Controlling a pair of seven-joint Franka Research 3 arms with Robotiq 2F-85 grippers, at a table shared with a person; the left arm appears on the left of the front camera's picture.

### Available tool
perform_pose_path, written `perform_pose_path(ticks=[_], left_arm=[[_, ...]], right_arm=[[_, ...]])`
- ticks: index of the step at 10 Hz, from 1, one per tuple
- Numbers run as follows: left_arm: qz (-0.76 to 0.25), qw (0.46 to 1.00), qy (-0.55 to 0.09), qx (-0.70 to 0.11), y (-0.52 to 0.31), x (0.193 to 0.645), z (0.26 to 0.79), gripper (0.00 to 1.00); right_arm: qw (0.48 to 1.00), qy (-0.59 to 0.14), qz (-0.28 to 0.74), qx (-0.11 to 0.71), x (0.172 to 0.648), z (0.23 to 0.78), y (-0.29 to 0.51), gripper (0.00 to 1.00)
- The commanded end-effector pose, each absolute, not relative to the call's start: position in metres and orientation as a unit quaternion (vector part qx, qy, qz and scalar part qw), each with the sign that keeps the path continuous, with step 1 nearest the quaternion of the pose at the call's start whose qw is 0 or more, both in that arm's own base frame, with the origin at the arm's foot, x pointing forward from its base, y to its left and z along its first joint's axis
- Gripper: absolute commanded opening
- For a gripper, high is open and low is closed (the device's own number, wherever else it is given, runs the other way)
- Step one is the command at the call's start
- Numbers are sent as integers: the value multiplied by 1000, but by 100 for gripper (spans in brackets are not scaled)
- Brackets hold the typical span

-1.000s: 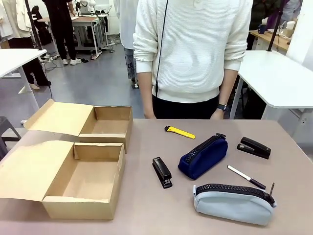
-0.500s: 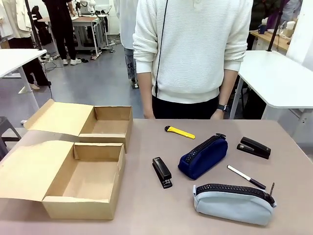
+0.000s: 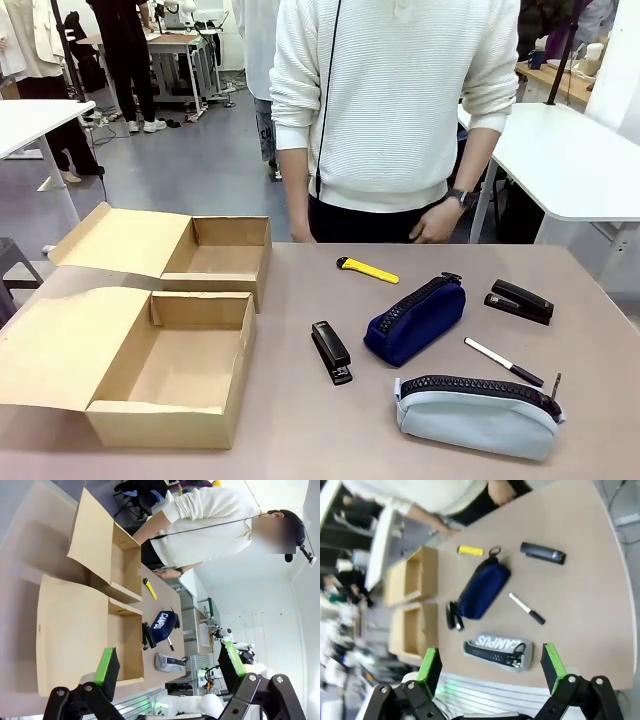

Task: Place items inside the box.
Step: Pick up a Pencil pouch or Stapler and place it inside the Mailer Box closest to the robot.

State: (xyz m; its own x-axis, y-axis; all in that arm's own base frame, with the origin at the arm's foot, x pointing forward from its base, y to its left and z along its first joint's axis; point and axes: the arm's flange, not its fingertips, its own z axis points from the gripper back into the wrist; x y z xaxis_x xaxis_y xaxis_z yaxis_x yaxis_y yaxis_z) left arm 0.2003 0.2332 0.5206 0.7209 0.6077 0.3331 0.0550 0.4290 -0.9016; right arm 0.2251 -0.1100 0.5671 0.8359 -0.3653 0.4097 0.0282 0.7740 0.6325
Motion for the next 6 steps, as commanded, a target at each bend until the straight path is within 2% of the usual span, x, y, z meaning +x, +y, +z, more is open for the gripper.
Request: perform_pose_path(ticks=[1, 2, 3, 5, 6], left_arm=[[167, 776, -337, -506, 234, 200, 524, 100], [167, 776, -337, -506, 234, 200, 524, 100], [167, 776, -337, -506, 234, 200, 524, 100], [167, 776, -337, -506, 234, 200, 524, 100], [167, 776, -337, -506, 234, 200, 524, 100]], right_arm=[[932, -223, -26, 283, 258, 544, -62, 100], [939, -195, 24, 281, 270, 536, -32, 100], [950, -176, 79, 246, 274, 527, -5, 100], [906, -208, 19, 368, 253, 546, -83, 100], [889, -227, -24, 396, 223, 548, -133, 100]])
